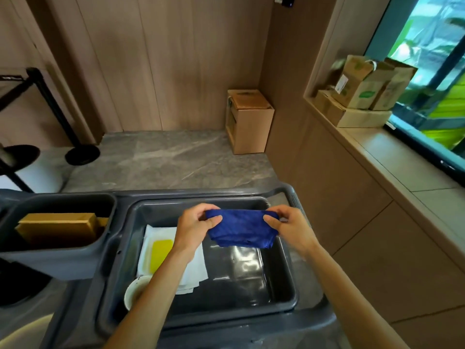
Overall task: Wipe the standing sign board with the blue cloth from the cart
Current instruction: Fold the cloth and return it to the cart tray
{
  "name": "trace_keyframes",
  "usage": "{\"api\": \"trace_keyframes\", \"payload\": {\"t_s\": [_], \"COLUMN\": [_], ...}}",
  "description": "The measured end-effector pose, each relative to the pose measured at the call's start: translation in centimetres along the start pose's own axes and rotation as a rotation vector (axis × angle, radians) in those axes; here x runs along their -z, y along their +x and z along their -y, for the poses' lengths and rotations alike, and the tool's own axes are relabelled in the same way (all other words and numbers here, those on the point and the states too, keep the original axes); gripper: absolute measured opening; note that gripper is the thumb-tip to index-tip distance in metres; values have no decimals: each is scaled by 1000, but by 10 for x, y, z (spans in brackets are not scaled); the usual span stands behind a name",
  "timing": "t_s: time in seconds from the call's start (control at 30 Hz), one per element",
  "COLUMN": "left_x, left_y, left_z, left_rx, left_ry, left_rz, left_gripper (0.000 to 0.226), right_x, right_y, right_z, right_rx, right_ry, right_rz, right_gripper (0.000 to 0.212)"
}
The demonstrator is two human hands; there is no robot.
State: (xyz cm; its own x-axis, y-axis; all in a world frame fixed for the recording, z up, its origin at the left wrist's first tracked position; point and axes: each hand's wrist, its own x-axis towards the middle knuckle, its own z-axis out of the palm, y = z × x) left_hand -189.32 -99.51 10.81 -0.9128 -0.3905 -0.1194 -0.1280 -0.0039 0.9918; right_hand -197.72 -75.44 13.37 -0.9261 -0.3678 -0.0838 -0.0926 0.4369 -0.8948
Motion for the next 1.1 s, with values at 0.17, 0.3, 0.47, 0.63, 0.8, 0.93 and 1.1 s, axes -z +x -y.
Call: {"api": "trace_keyframes", "payload": {"t_s": [0.17,0.3,0.47,0.63,0.8,0.93,1.1], "left_x": [-21,-33,-39,-41,-41,-41,-50], "left_y": [25,34,46,69,87,96,105], "left_z": [22,44,78,109,144,171,190], "left_rx": [105,176,354,532,609,587,509], "left_ry": [8,-11,-104,-52,23,126,358], "left_rz": [-19,-73,-86,18,102,119,106], "left_gripper": [40,38,58,80,89,92,65], "right_x": [-7,-18,-40,-64,-90,-110,-125], "right_y": [34,56,72,85,97,102,106], "right_z": [-41,-67,-96,-133,-166,-185,-199], "right_rx": [-57,-77,-196,-297,-330,-320,-332], "right_ry": [40,75,247,270,138,20,-37], "right_rz": [88,106,171,243,232,232,270], "right_gripper": [19,29,50,75,85,86,85]}}
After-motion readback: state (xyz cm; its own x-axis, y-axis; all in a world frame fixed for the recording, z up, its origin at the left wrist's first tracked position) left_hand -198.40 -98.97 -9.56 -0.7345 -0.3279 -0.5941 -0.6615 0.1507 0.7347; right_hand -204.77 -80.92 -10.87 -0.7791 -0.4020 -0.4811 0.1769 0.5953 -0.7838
